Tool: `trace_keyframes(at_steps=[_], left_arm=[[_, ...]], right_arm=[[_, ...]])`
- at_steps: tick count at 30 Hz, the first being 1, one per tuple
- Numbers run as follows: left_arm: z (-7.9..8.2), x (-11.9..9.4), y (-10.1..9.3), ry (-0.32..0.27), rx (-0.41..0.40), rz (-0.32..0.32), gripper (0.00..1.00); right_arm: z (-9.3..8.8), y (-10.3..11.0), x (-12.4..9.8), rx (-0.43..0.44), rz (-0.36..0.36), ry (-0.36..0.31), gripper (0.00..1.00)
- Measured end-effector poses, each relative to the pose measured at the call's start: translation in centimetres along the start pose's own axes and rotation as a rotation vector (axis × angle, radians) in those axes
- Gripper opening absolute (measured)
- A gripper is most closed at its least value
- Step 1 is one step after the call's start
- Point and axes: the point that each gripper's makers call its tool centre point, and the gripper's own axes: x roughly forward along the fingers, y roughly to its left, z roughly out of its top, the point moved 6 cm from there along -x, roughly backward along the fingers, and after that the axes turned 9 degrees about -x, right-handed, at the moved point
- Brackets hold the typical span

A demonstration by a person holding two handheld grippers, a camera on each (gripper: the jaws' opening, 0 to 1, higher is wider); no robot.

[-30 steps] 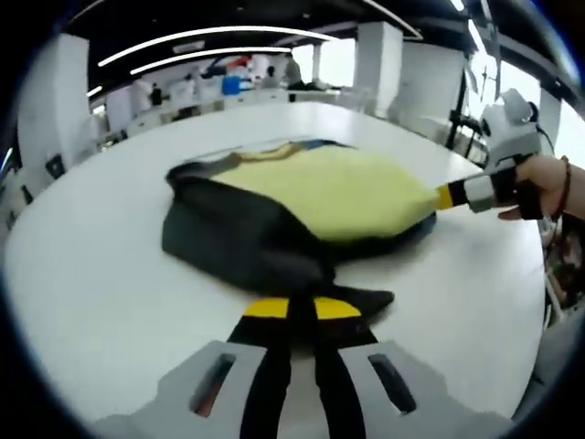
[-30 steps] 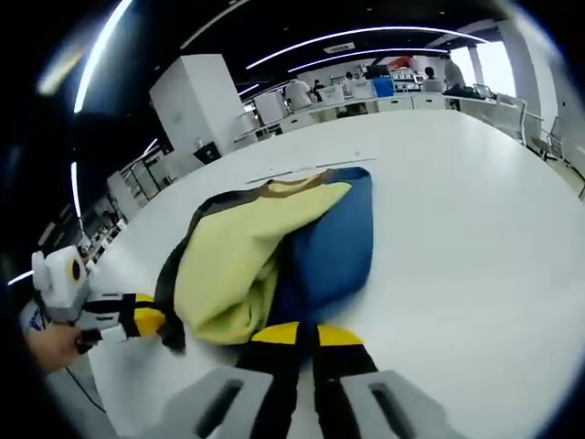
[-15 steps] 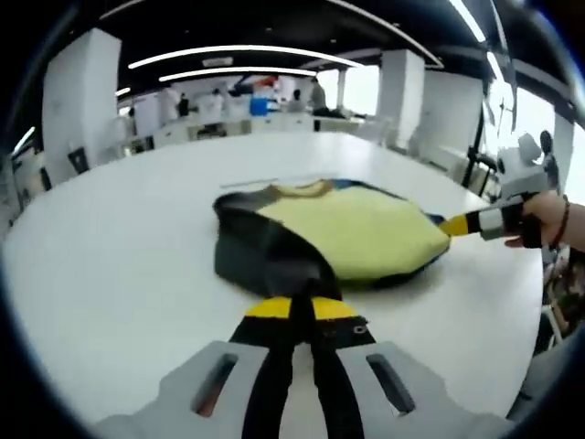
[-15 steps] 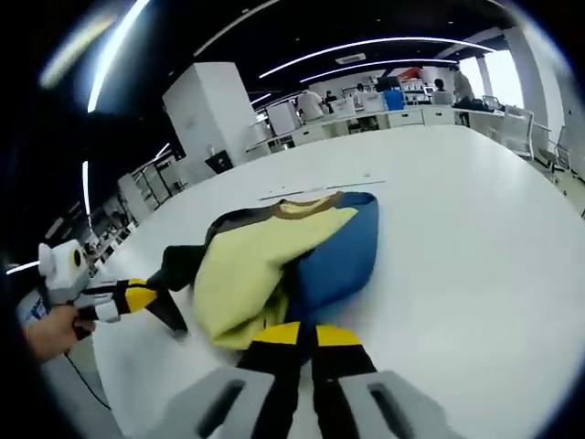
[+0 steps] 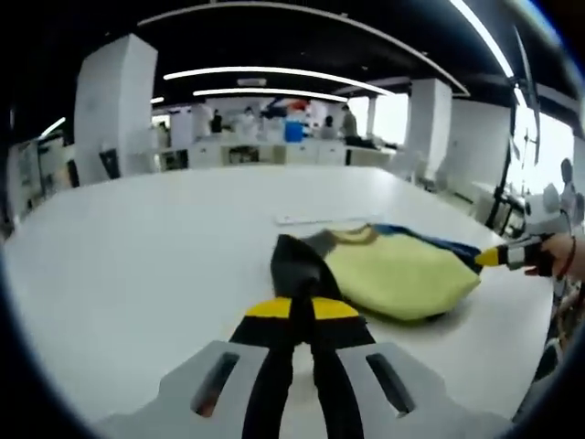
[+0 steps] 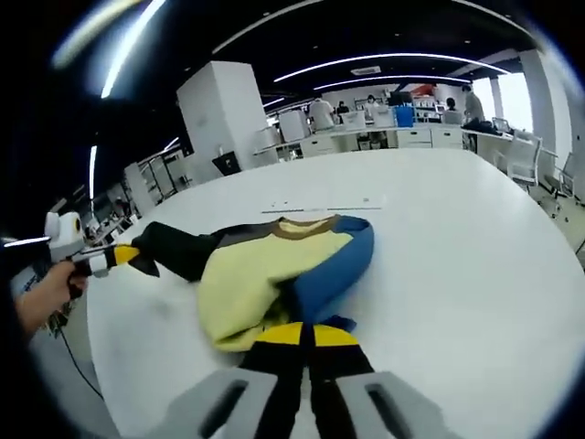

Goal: Fold the garment on the visible template until the final outline fits inside the template.

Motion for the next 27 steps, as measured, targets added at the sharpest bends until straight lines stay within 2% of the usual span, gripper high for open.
trace_keyframes(at_steps=[8,11,15,27], left_arm=[[1.3,-0.6,2.0,-0.027,-0.014,0.043,0.02],[1.7,-0.6,2.7,-0.034,-0.018,0.054,0.02],[2.1,-0.6,3.4,-0.040,-0.020,0.065,0.02],[2.5,-0.1,4.5,-0.031,-0.007,0.080,0.02]], right_arm=[[0.7,-1.3,-0.7,-0.027,-0.015,0.005,0.00],[1.3,-1.6,-1.4,-0.035,-0.026,0.002,0.00],[2.3,-3.0,-1.8,-0.051,-0.045,-0.007,0.00],[3.5,-5.9,-3.2,-0.081,-0.107,0.007,0.00]])
